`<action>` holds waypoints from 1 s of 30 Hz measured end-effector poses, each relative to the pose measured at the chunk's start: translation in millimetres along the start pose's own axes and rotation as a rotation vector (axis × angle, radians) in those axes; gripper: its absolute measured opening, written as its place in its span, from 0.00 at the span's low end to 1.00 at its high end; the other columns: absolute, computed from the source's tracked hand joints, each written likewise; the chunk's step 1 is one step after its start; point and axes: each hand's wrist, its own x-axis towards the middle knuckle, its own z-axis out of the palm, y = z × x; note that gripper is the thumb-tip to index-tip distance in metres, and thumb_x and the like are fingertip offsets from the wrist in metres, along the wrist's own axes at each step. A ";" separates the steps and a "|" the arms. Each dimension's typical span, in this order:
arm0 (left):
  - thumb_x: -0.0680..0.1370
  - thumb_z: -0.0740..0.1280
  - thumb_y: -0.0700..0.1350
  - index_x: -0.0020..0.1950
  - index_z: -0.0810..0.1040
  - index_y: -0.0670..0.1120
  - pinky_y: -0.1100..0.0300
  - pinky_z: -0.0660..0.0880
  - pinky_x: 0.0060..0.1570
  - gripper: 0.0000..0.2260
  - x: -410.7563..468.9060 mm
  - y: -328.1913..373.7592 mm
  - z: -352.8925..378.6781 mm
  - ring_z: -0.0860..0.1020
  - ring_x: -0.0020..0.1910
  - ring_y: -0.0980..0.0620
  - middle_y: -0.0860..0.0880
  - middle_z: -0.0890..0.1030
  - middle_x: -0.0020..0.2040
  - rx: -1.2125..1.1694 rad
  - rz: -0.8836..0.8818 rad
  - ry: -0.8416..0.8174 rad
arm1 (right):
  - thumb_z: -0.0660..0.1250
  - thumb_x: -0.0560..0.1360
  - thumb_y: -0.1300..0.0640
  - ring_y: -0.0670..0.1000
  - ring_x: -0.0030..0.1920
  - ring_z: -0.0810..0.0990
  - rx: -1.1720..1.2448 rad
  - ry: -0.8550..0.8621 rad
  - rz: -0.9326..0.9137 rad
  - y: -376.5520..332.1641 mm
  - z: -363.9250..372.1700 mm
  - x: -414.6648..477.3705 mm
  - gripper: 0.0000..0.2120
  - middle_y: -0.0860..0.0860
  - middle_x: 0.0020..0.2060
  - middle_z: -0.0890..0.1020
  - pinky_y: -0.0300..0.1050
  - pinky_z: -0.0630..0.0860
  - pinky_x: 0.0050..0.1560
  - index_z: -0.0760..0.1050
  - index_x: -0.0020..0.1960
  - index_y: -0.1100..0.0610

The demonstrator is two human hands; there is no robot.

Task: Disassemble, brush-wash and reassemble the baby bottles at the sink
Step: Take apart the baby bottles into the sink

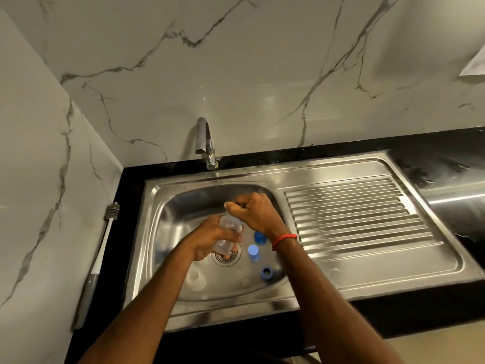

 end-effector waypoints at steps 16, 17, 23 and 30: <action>0.65 0.83 0.46 0.58 0.80 0.54 0.58 0.81 0.47 0.24 -9.1 -8.2 -7.0 0.83 0.49 0.53 0.53 0.85 0.49 0.448 0.146 0.123 | 0.66 0.78 0.41 0.48 0.34 0.82 -0.009 -0.376 0.167 -14.6 -18.0 -8.1 0.18 0.53 0.39 0.83 0.38 0.81 0.38 0.76 0.53 0.56; 0.64 0.83 0.48 0.59 0.80 0.54 0.60 0.80 0.47 0.25 -9.3 -9.8 -6.5 0.83 0.48 0.54 0.54 0.85 0.49 0.515 0.165 0.153 | 0.64 0.79 0.41 0.48 0.32 0.81 -0.038 -0.406 0.175 -16.7 -16.0 -8.2 0.19 0.53 0.36 0.83 0.37 0.80 0.36 0.77 0.50 0.57; 0.65 0.82 0.50 0.56 0.78 0.53 0.59 0.79 0.44 0.23 -15.1 -18.8 -8.6 0.82 0.47 0.53 0.55 0.83 0.48 0.657 0.138 0.231 | 0.74 0.75 0.55 0.42 0.43 0.80 -0.078 -0.481 -0.041 -11.1 -19.9 -9.8 0.13 0.46 0.47 0.81 0.32 0.76 0.46 0.78 0.58 0.54; 0.58 0.84 0.58 0.57 0.80 0.51 0.51 0.81 0.51 0.32 -21.9 -36.9 -20.6 0.83 0.49 0.48 0.49 0.85 0.49 0.211 0.141 0.307 | 0.79 0.67 0.63 0.44 0.56 0.79 0.103 -0.265 -0.053 1.2 -35.8 -9.8 0.26 0.44 0.54 0.80 0.38 0.77 0.58 0.74 0.61 0.50</action>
